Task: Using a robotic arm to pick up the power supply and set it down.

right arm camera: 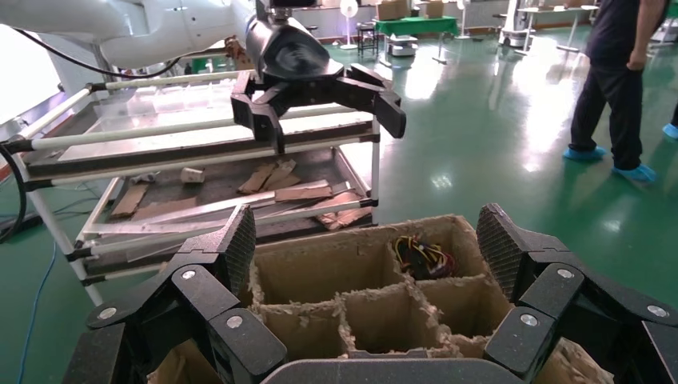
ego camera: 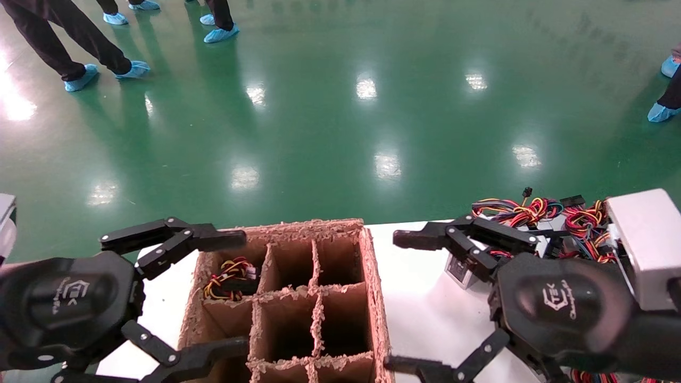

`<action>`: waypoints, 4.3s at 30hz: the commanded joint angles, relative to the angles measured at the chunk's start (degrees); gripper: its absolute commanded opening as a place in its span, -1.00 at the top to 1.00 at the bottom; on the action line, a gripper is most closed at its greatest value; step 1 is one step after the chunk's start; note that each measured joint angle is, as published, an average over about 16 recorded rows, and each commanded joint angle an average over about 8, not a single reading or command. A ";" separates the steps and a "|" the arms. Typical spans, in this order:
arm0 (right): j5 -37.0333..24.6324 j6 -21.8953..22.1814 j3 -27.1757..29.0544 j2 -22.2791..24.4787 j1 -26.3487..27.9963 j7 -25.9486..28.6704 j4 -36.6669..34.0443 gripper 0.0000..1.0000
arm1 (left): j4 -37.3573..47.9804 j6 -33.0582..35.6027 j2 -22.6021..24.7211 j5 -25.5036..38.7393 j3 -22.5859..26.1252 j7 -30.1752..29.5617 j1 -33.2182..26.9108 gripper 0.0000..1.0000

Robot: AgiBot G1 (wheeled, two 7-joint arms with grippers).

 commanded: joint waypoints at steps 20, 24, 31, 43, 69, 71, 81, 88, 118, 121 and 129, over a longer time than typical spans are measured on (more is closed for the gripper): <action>-15.35 8.00 -9.11 -12.71 8.02 3.11 -3.70 -1.00 | 0.00 0.00 0.00 0.00 0.00 0.00 0.00 1.00; -18.22 9.02 -11.31 -16.89 10.61 3.62 -7.46 -1.00 | 0.00 0.00 0.00 0.00 0.01 0.00 0.00 1.00; -22.63 9.80 -14.94 -24.62 14.84 2.57 -15.97 -1.00 | 0.00 0.00 0.00 0.00 0.01 0.00 0.00 1.00; -26.13 8.97 -18.36 -34.00 19.31 -2.20 -30.02 -1.00 | 0.00 0.00 0.00 0.00 0.01 0.00 0.00 1.00; -26.37 7.54 -20.79 -41.27 23.44 -10.78 -50.35 1.00 | 0.00 0.00 0.00 -0.01 0.01 0.01 -0.01 1.00; -26.06 7.37 -21.06 -41.35 23.64 -11.08 -50.87 1.00 | 0.00 0.00 0.00 -0.01 0.01 0.01 -0.01 1.00; -25.79 7.23 -23.64 -41.69 24.78 -12.62 -51.02 1.00 | 0.00 0.00 0.00 -0.01 0.01 0.01 -0.01 1.00; -25.79 8.66 -26.18 -41.82 25.32 -12.83 -49.43 1.00 | 0.00 0.00 0.00 -0.01 0.02 0.01 -0.01 1.00; -20.14 13.45 -33.69 -41.43 26.16 -13.30 -46.46 1.00 | 0.00 0.00 -0.01 -0.01 0.02 0.01 -0.01 1.00; -18.55 12.90 -33.42 -41.30 26.09 -13.22 -47.20 1.00 | 0.00 0.00 -0.01 -0.01 0.02 0.01 -0.01 1.00; -14.77 10.22 -32.68 -40.99 25.91 -12.02 -50.61 1.00 | 0.00 0.00 -0.01 -0.01 0.02 0.01 -0.01 1.00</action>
